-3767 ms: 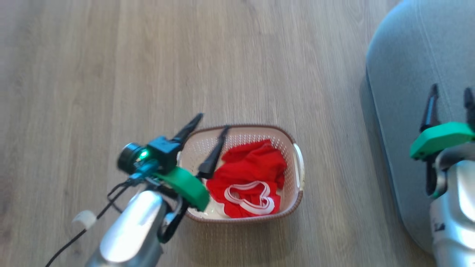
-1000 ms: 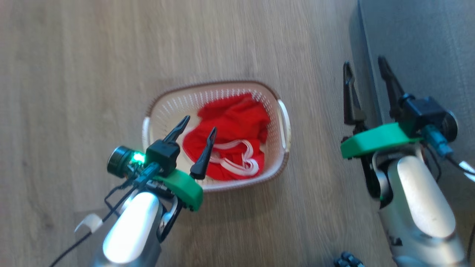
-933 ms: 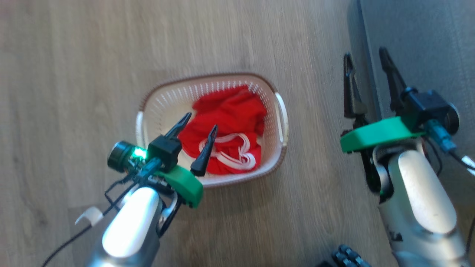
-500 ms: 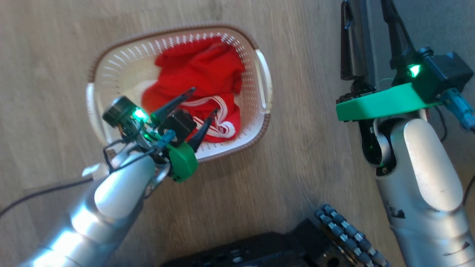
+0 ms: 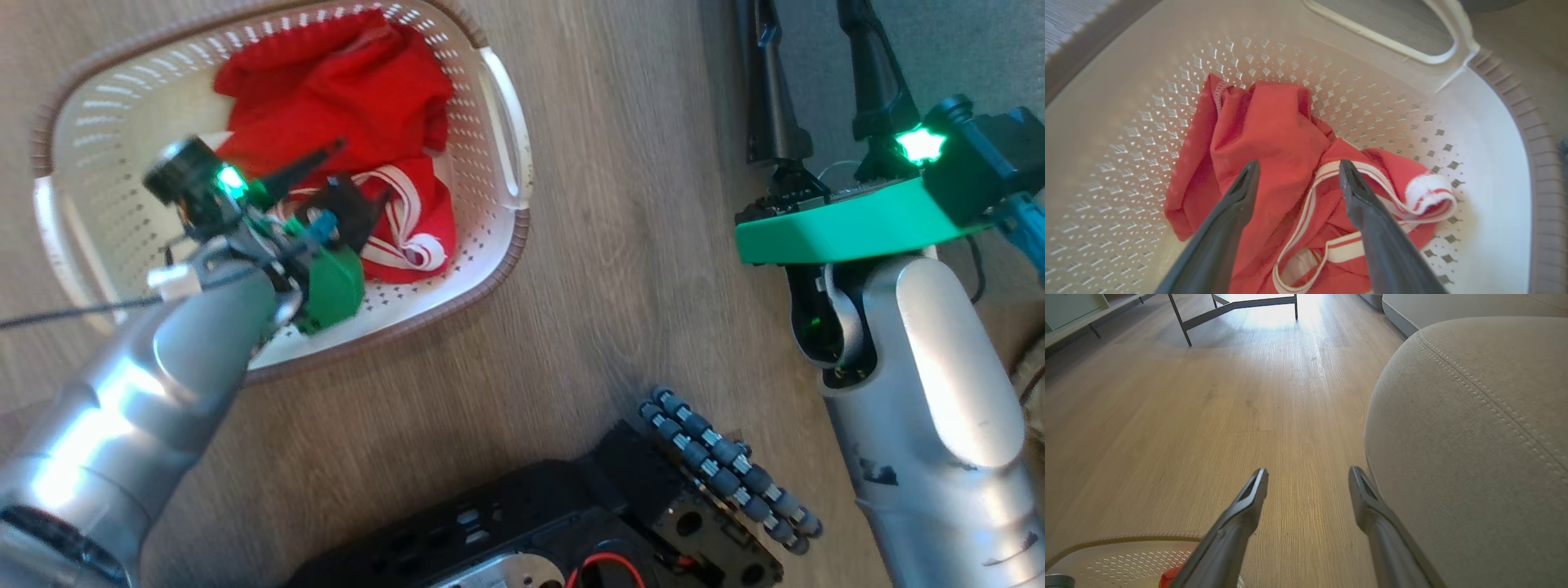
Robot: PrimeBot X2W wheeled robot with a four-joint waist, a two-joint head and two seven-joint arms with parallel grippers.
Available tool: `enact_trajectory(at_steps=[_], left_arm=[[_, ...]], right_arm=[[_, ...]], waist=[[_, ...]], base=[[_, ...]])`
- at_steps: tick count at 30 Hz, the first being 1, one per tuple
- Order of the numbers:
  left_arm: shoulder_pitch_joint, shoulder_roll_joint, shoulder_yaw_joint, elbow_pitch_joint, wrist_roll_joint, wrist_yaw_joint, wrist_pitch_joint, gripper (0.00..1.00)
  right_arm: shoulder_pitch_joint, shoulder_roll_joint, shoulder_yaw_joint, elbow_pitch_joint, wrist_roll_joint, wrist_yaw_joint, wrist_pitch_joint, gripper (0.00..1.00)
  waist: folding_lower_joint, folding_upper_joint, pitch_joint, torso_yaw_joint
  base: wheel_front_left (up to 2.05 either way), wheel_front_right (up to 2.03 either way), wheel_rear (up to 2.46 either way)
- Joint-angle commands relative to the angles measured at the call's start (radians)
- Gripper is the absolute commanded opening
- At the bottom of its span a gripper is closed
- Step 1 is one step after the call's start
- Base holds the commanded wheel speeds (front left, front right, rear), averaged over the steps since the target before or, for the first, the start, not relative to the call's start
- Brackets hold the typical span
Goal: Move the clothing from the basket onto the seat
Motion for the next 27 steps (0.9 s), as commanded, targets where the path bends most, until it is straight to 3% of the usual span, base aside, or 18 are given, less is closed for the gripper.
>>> enact_trajectory(at_steps=[1,27], left_arm=[[-0.013,0.021,0.015,-0.002,0.006,-0.006,-0.005,1.0],[-0.122,-0.064,-0.062,0.268,0.035,0.01,-0.005,1.0]], right_arm=[[0.02,0.007,0.015,-0.034,0.009,0.002,-0.005,1.0],[0.103,0.007,-0.039,-0.094,0.007,0.002,-0.005,1.0]], waist=[[-0.0001,0.0,0.027,-0.02],[-0.0001,0.0,0.073,-0.004]], base=[[0.0,0.0,0.0],[0.0,0.0,0.0]])
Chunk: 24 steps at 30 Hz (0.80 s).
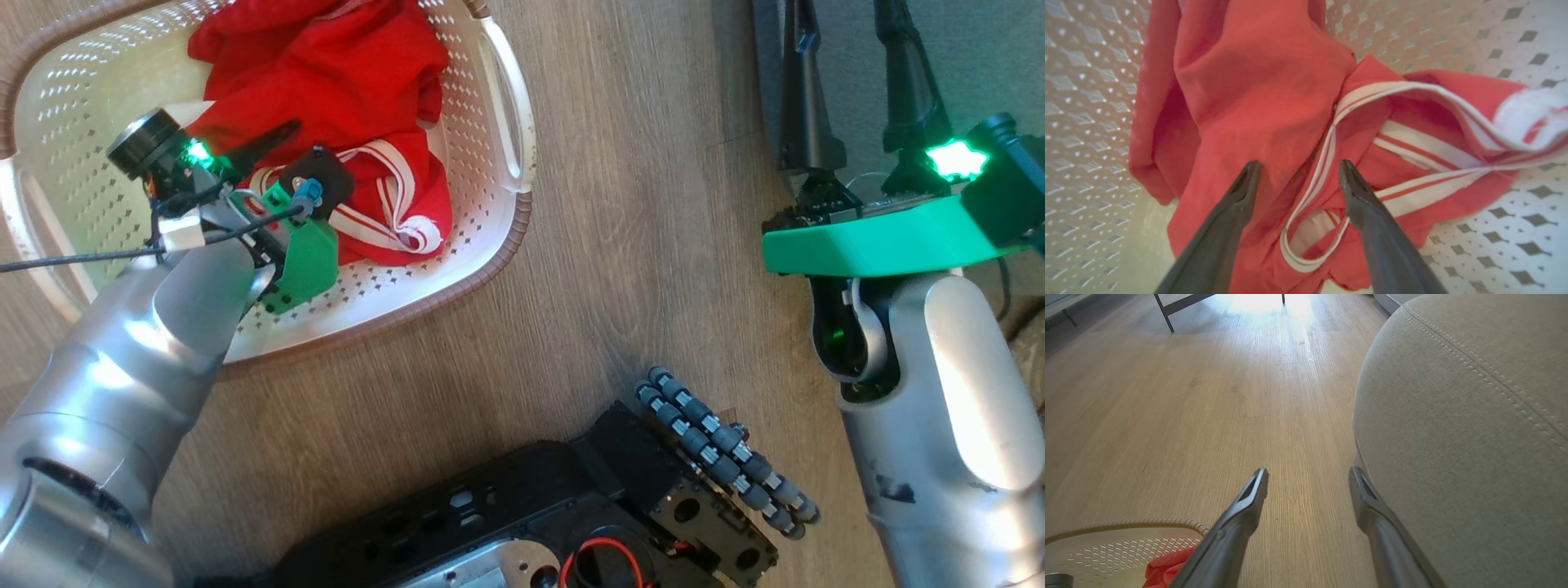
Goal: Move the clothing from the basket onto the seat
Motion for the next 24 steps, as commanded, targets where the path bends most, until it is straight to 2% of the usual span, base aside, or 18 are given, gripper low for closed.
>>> enact_trajectory(at_steps=[1,6,15,16,17,18,19,24], left_arm=[[0.0,-0.005,0.007,0.008,0.006,0.008,-0.005,1.0],[-0.014,-0.036,-0.004,0.077,0.006,0.015,-0.005,1.0],[-0.022,-0.066,-0.02,0.113,-0.008,0.007,-0.004,1.0],[-0.022,-0.07,-0.019,0.118,-0.015,0.004,0.0,0.87],[-0.023,-0.072,-0.02,0.122,-0.02,0.002,0.001,0.62],[-0.023,-0.075,-0.02,0.125,-0.026,0.0,0.001,0.25],[-0.022,-0.078,-0.02,0.128,-0.034,-0.003,0.002,0.0],[-0.024,-0.087,-0.014,0.13,-0.063,-0.007,-0.001,0.0]], right_arm=[[0.053,0.006,0.006,-0.032,-0.003,0.002,-0.005,1.0],[0.057,0.006,0.003,-0.033,-0.008,0.002,-0.005,1.0],[0.061,0.006,-0.004,-0.031,-0.017,0.002,-0.005,1.0],[0.06,0.006,-0.005,-0.031,-0.017,0.002,-0.005,1.0],[0.06,0.006,-0.005,-0.03,-0.017,0.002,-0.005,1.0],[0.059,0.006,-0.006,-0.029,-0.017,0.002,-0.005,1.0],[0.058,0.006,-0.007,-0.027,-0.017,0.002,-0.005,1.0],[0.048,0.006,-0.014,-0.019,-0.02,0.002,-0.005,1.0]], waist=[[-0.0001,0.0,0.0,0.002],[-0.0001,0.0,0.0,0.007],[-0.0001,0.0,-0.005,0.01],[-0.0001,0.0,-0.006,0.01],[-0.0001,0.0,-0.006,0.01],[-0.0001,0.0,-0.007,0.01],[-0.0001,0.0,-0.008,0.011],[-0.0001,0.0,-0.013,0.012]], base=[[0.0,0.0,0.0],[0.0,0.0,0.0],[0.0,0.0,0.0],[0.0,0.0,0.0],[0.0,0.0,0.0],[0.0,0.0,0.0],[0.0,0.0,0.0],[0.0,0.0,0.0]])
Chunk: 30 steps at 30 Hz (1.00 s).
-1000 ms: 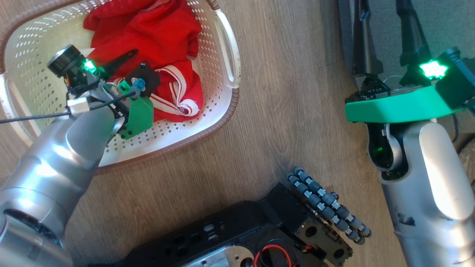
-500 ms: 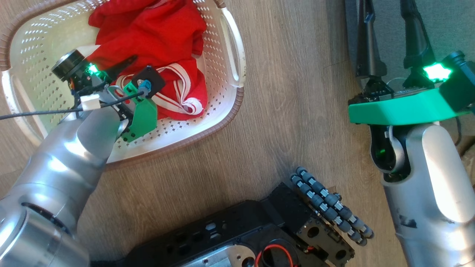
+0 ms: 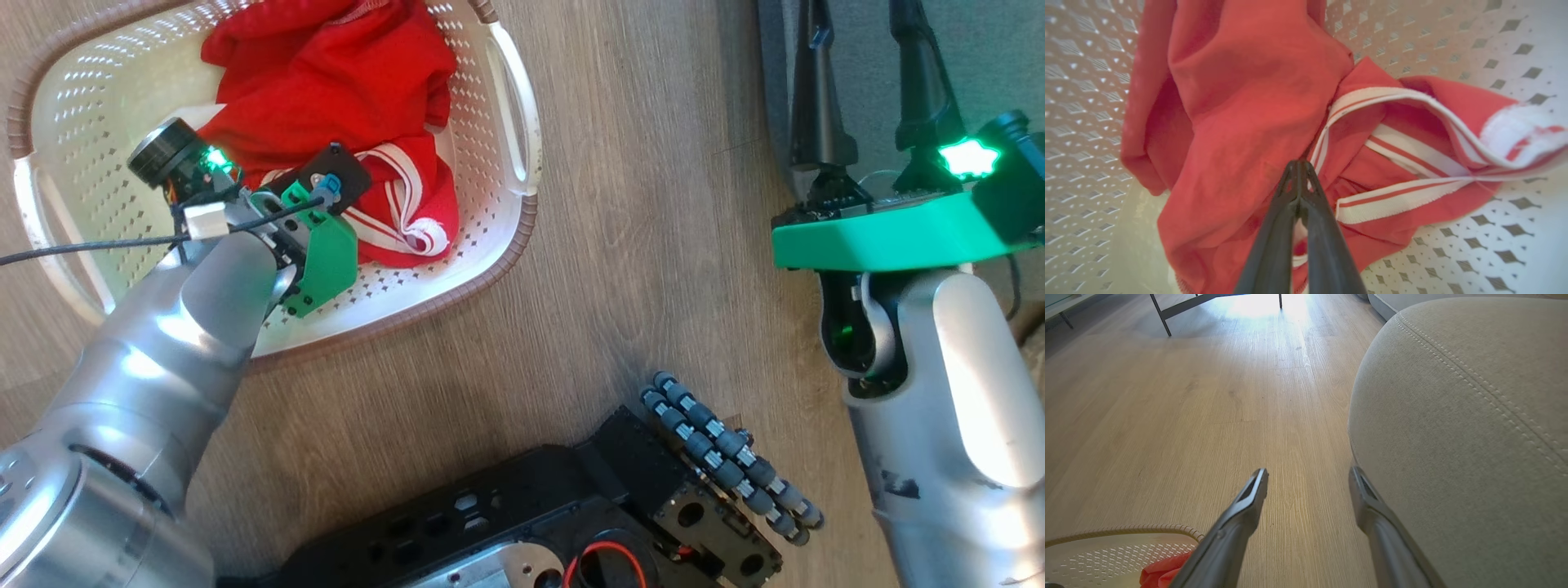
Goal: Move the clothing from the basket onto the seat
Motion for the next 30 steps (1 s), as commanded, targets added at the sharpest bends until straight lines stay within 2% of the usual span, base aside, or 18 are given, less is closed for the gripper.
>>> enact_trajectory(at_steps=[1,8,15,24,29,30], left_arm=[[0.003,-0.004,0.015,-0.009,-0.007,-0.004,-0.003,0.0],[0.014,0.025,0.034,-0.087,-0.048,-0.006,-0.006,0.0],[0.092,0.028,0.08,-0.241,-0.094,-0.006,-0.007,0.0],[0.248,0.038,0.218,-0.519,-0.115,0.007,-0.007,0.0],[0.347,0.035,0.33,-0.67,-0.111,0.014,-0.007,0.0],[0.369,0.033,0.356,-0.703,-0.107,0.015,-0.007,0.83]], right_arm=[[0.043,0.006,0.004,-0.021,-0.007,0.002,-0.005,1.0],[-0.005,0.006,0.007,0.0,-0.01,0.002,-0.005,1.0],[-0.022,0.006,-0.016,0.049,-0.051,0.002,-0.005,1.0],[-0.007,0.006,-0.041,0.124,-0.113,0.002,-0.005,1.0],[0.017,0.006,-0.047,0.16,-0.134,0.002,-0.005,1.0],[0.022,0.006,-0.049,0.166,-0.137,0.002,-0.005,1.0]], waist=[[0.0,0.0,-0.003,0.0],[0.0,0.0,-0.039,-0.008],[0.0,0.0,-0.153,0.047],[0.0,0.0,-0.354,0.139],[0.0,0.0,-0.45,0.183],[0.0,0.0,-0.468,0.192]], base=[[0.0,0.0,0.0],[0.0,0.0,0.0],[0.0,0.0,0.0],[0.0,0.0,0.0],[0.0,0.0,0.0],[0.0,0.0,0.0]])
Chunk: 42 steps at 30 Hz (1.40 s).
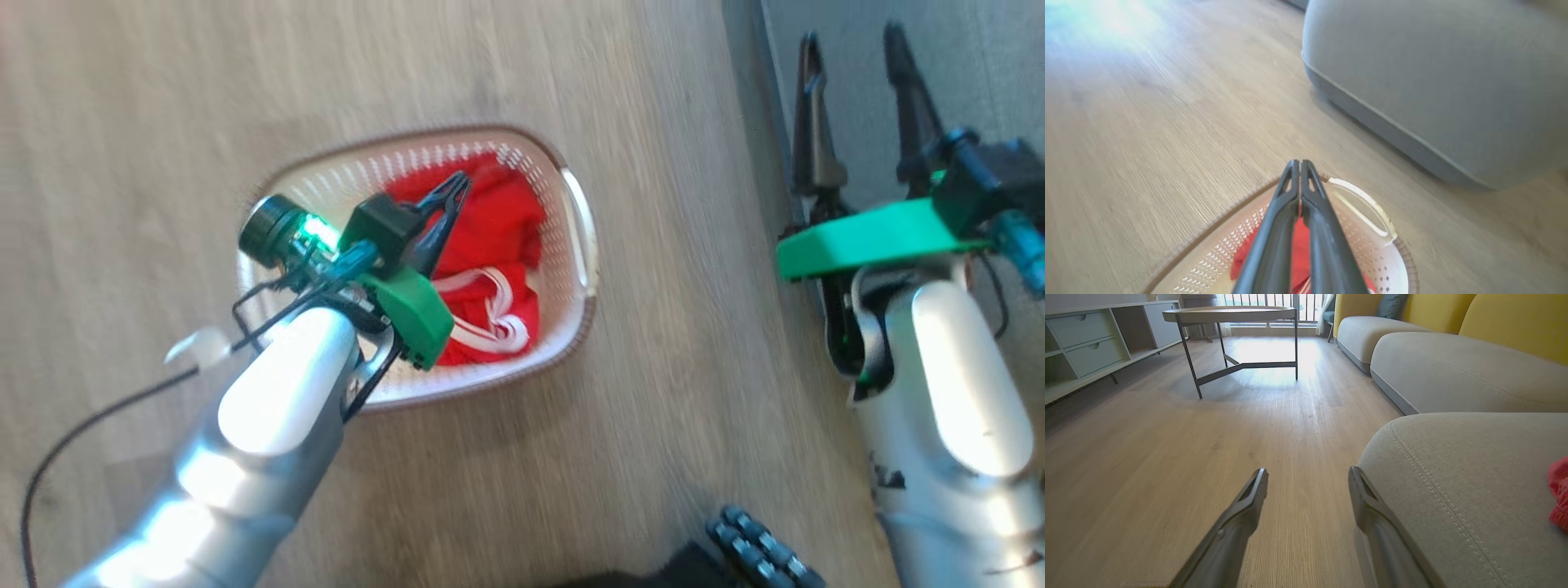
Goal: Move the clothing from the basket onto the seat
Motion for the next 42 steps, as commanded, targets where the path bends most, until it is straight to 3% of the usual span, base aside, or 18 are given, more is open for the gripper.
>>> enact_trajectory(at_steps=[1,8,25,42], left_arm=[[0.043,0.012,0.074,-0.084,0.005,0.006,-0.005,1.0],[0.199,-0.016,0.231,-0.195,0.035,0.001,-0.005,1.0],[0.432,-0.067,0.576,-0.31,0.101,0.006,-0.005,1.0],[0.599,-0.1,0.771,-0.368,0.16,0.041,-0.005,1.0]], right_arm=[[0.036,0.007,0.006,-0.014,-0.012,0.002,-0.005,1.0],[0.094,0.007,-0.007,0.029,-0.027,0.002,-0.005,1.0],[0.208,0.007,-0.023,0.062,-0.022,0.002,-0.005,1.0],[0.379,0.007,-0.073,0.068,-0.016,0.002,-0.005,1.0]], waist=[[0.0,-0.0001,-0.098,0.063],[0.0,-0.0001,-0.222,0.113],[0.0,-0.0001,-0.408,0.155],[0.0,-0.0001,-0.558,0.188]], base=[[0.0,0.0,0.0],[0.0,0.0,0.0],[0.0,0.0,0.0],[0.0,0.0,0.0]])
